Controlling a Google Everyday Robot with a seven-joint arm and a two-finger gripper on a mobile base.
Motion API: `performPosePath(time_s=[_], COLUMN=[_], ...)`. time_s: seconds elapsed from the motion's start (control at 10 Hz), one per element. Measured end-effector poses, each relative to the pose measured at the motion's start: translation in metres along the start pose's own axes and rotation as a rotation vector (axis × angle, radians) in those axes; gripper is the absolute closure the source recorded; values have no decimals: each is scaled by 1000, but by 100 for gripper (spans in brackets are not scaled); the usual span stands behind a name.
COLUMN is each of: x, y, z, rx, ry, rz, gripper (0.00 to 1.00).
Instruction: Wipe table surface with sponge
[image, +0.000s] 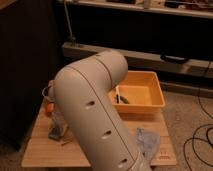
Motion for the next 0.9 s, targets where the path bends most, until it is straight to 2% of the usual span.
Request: performPosePath(time_s=[0.3,0.6,0.8,0.9], x=[22,47,51,46], y=[-4,22,45,51], z=[7,22,26,25], rx=[31,65,78,69], ry=[-5,5,-2,-8], rz=[-26,-102,-166,-190], gripper=[100,100,100,100])
